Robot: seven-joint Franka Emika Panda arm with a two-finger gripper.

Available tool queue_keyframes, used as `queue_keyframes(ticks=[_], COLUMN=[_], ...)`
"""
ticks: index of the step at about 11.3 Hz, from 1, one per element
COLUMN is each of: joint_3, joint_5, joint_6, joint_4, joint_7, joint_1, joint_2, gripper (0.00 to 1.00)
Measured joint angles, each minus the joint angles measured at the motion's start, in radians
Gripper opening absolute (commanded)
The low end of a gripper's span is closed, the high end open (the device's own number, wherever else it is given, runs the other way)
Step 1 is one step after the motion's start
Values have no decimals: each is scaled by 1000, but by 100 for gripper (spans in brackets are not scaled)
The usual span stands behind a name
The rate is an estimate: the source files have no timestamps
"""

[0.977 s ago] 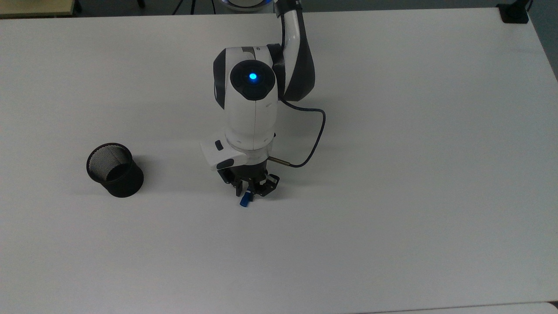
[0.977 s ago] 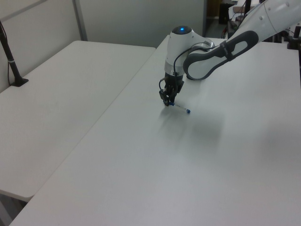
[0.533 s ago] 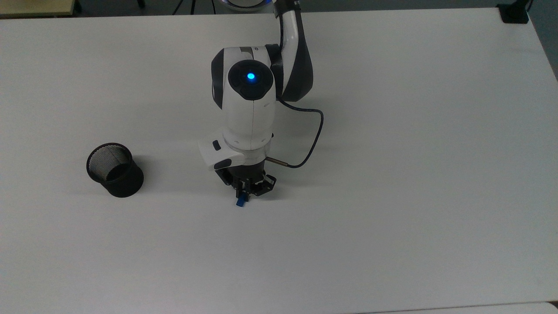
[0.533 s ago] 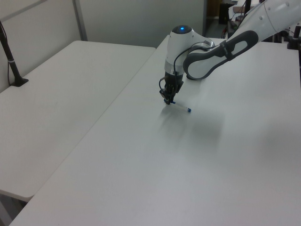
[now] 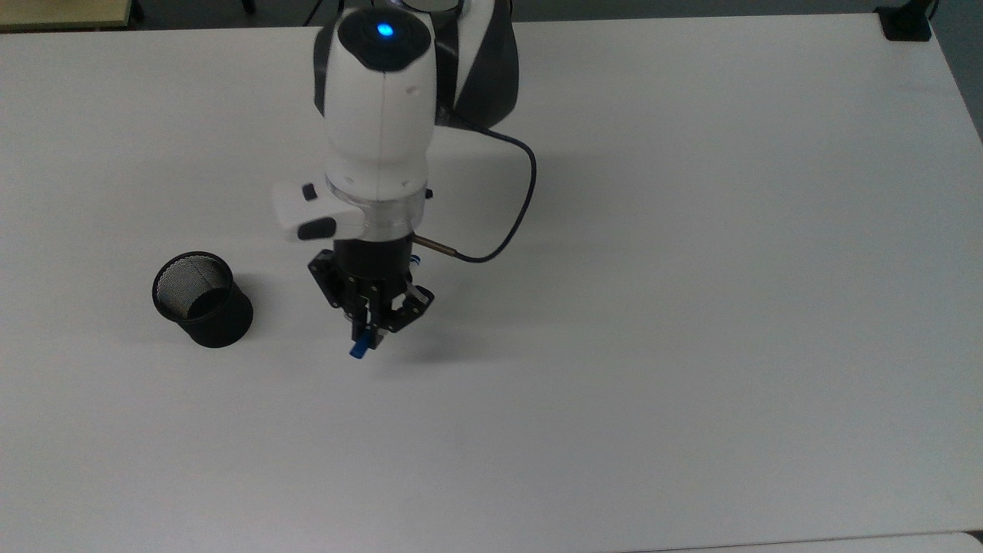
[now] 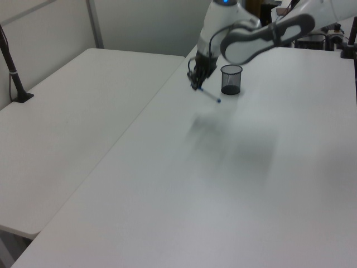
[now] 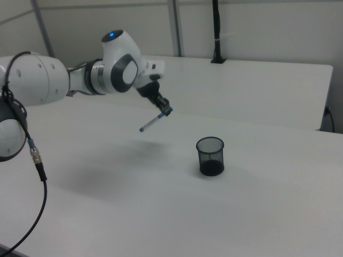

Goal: Insert the marker
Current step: 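Lift the marker and carry it toward the black mesh cup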

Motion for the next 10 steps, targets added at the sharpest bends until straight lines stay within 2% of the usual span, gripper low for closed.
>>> queue_keyframes(ticks=[1,2,5,7,10], joint_3=[-10,-21,-43,-46,-47], joint_5=[0,-9,-63,-77,-169], joint_6=[0,0,0,107,319], joint_4=[-1,-2,-7,-24,-125], joint_7=[0,0,0,0,0], joint_1=[-18,-40,-120,-186,-260], joint_2=[-36,-66,-110,-119,-119], gripper=[12,8,8,9,10])
